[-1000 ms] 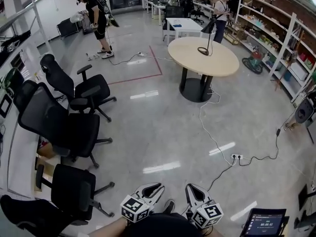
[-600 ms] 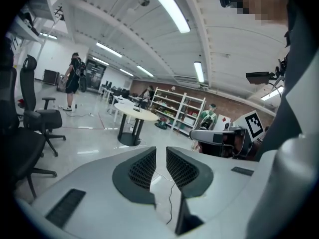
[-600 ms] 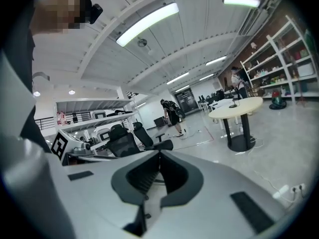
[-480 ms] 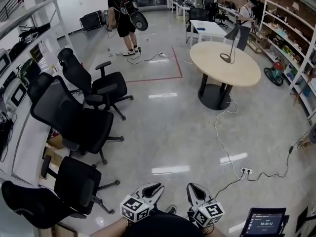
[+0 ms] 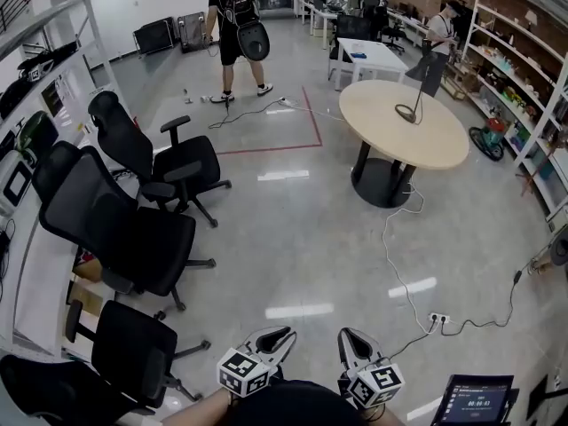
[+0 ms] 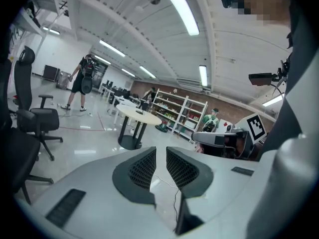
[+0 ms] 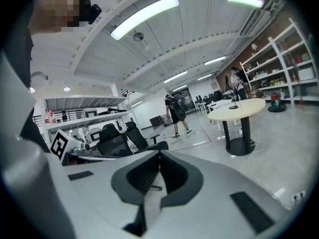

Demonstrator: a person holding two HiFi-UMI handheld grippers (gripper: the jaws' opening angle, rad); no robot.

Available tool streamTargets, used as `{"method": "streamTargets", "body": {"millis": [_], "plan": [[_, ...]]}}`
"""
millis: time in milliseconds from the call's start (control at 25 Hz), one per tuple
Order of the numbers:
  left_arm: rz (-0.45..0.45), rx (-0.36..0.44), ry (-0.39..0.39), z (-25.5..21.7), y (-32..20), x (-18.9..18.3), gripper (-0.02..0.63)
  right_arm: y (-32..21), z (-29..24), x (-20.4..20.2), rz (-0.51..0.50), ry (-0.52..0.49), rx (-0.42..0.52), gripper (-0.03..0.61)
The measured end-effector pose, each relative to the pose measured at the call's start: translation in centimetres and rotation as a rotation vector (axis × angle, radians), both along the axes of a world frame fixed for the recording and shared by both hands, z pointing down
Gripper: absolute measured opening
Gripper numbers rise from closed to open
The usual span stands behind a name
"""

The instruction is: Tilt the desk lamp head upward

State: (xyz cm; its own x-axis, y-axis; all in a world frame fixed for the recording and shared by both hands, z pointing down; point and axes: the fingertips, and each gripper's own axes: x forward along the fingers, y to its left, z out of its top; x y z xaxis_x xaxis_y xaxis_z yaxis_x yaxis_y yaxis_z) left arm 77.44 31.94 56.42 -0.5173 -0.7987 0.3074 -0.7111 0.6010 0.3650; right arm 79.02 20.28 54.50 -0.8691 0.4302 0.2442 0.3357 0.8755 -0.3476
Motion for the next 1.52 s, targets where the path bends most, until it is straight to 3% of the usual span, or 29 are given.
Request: {"method": "streamTargets", "body": {"millis": [360, 680, 1040, 1280, 1520], "plan": [[-0.003, 0.058, 0.026, -0.2, 4.2, -8.5, 0.066, 4.6, -1.1, -7.8, -0.005, -0.012, 0.082, 0.006], [-0.034, 0.068, 0.048, 0.5, 7.6, -13.7, 0.066, 7.9, -1.2, -12.9, -0.038, -0.003, 0.11, 0.006], [-0.061, 0.043, 0.068, 1.8, 7.7, -18.8, 0.066, 8.6, 0.3, -19.0, -0.081, 0.009, 0.074, 0.006], [-0.13, 0.002, 0.042, 1.5, 7.1, -25.7, 0.066, 7.3, 0.5, -26.8, -0.128, -0.015, 0.022, 0.006], [-0.126, -0.018, 0.009, 0.0, 2.8, -32.0, 0.066, 4.1, -0.4, -33.4, -0.16, -0.032, 0.0, 0.006]]}}
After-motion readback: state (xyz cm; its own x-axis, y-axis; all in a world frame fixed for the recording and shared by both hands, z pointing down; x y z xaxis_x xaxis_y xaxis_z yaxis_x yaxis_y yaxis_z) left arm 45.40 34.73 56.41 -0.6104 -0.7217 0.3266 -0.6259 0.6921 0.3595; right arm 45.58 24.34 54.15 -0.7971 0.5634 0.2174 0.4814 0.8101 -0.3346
